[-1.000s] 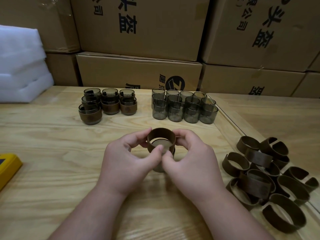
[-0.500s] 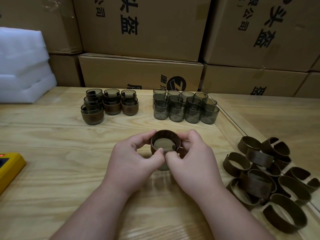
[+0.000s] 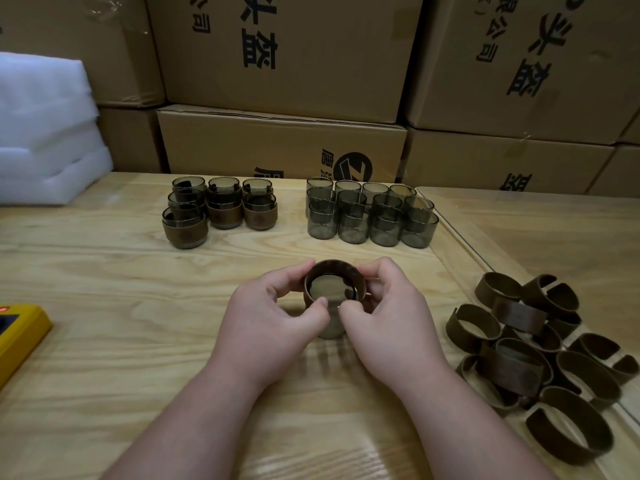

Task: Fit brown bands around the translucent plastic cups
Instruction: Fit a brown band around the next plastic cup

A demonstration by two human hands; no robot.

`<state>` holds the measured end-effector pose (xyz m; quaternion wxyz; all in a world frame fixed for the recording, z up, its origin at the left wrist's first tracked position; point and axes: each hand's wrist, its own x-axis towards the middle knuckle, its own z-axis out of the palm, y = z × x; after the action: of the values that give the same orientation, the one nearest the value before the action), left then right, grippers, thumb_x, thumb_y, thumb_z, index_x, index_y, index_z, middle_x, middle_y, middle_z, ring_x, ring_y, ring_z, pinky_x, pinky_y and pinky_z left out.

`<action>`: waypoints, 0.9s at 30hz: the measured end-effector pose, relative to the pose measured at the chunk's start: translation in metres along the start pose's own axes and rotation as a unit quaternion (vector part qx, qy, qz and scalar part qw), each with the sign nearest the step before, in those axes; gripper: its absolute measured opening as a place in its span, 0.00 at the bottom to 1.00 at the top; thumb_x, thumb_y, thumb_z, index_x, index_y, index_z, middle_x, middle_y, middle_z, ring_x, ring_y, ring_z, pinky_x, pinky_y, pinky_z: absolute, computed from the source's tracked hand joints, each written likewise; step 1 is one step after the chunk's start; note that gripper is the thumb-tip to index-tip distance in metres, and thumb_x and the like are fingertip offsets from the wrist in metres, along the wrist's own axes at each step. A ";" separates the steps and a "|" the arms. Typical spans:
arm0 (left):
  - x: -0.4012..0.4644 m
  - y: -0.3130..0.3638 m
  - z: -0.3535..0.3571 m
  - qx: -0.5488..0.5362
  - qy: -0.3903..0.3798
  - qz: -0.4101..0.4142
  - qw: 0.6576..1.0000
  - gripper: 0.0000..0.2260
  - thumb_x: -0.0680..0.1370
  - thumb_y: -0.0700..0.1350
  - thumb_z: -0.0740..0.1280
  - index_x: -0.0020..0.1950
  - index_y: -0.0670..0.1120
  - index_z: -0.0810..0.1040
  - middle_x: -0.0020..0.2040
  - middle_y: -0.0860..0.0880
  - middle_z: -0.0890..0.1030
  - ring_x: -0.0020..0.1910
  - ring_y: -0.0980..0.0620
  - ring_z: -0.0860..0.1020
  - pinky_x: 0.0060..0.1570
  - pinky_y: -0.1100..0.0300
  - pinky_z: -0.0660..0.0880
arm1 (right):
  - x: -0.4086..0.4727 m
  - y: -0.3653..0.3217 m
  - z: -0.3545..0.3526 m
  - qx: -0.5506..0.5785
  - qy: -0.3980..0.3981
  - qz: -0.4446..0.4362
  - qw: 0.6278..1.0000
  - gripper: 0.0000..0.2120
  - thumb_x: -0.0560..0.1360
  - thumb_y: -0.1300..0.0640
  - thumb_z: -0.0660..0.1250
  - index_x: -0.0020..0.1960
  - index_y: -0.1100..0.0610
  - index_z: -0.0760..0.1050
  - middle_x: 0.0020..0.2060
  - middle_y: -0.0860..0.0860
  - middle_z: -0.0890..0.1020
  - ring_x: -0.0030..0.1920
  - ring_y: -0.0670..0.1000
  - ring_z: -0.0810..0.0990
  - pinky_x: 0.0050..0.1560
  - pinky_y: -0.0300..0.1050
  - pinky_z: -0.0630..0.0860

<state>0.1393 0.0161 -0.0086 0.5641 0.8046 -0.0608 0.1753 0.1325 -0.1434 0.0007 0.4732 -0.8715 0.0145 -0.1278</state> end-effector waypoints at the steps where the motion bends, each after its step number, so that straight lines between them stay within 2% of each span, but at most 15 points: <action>1: 0.000 0.000 0.000 0.000 -0.003 -0.003 1.000 0.22 0.70 0.40 0.79 0.63 0.54 0.84 0.50 0.64 0.84 0.52 0.75 0.78 0.50 0.82 0.68 | 0.000 0.001 0.000 -0.006 0.000 -0.002 1.000 0.16 0.70 0.57 0.68 0.50 0.37 0.71 0.44 0.30 0.83 0.42 0.34 0.82 0.36 0.25 0.71; 8: 0.000 -0.002 0.003 0.007 -0.007 -0.009 1.000 0.22 0.70 0.44 0.79 0.63 0.55 0.84 0.49 0.62 0.85 0.52 0.75 0.78 0.50 0.82 0.68 | 0.004 0.005 -0.002 -0.055 -0.014 -0.008 0.998 0.17 0.72 0.58 0.67 0.51 0.37 0.69 0.44 0.35 0.83 0.44 0.33 0.80 0.37 0.24 0.71; 10: -0.001 -0.002 0.003 0.015 -0.004 -0.001 1.000 0.23 0.69 0.46 0.80 0.63 0.55 0.84 0.49 0.63 0.85 0.52 0.75 0.77 0.49 0.83 0.67 | 0.003 0.005 -0.003 -0.075 -0.020 -0.013 0.997 0.19 0.73 0.57 0.67 0.56 0.35 0.68 0.46 0.35 0.82 0.47 0.32 0.80 0.38 0.24 0.72; 14: -0.001 -0.002 0.003 0.023 0.001 0.001 1.000 0.24 0.69 0.49 0.80 0.64 0.56 0.83 0.49 0.63 0.85 0.52 0.76 0.77 0.50 0.83 0.66 | 0.005 0.006 -0.001 -0.095 -0.022 -0.025 0.995 0.21 0.75 0.57 0.66 0.64 0.40 0.69 0.49 0.37 0.81 0.48 0.35 0.79 0.41 0.25 0.72; 21: -0.001 -0.002 0.004 0.033 0.003 0.001 0.999 0.25 0.68 0.52 0.78 0.66 0.57 0.82 0.50 0.63 0.85 0.54 0.77 0.75 0.50 0.83 0.66 | 0.006 0.008 0.000 -0.107 -0.016 -0.038 0.993 0.21 0.75 0.57 0.65 0.65 0.41 0.69 0.48 0.37 0.81 0.48 0.35 0.79 0.40 0.26 0.72; 27: -0.002 -0.001 0.003 0.043 -0.006 0.008 0.999 0.28 0.67 0.57 0.79 0.66 0.59 0.81 0.50 0.65 0.83 0.53 0.79 0.73 0.48 0.84 0.65 | 0.004 0.010 -0.003 -0.080 -0.002 -0.030 0.996 0.20 0.76 0.57 0.67 0.64 0.40 0.71 0.45 0.35 0.80 0.46 0.31 0.78 0.38 0.24 0.71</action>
<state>0.1386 0.0134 -0.0111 0.5269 0.8289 -0.0625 0.1774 0.1371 -0.1517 -0.0054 0.3977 -0.9070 -0.0021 -0.1388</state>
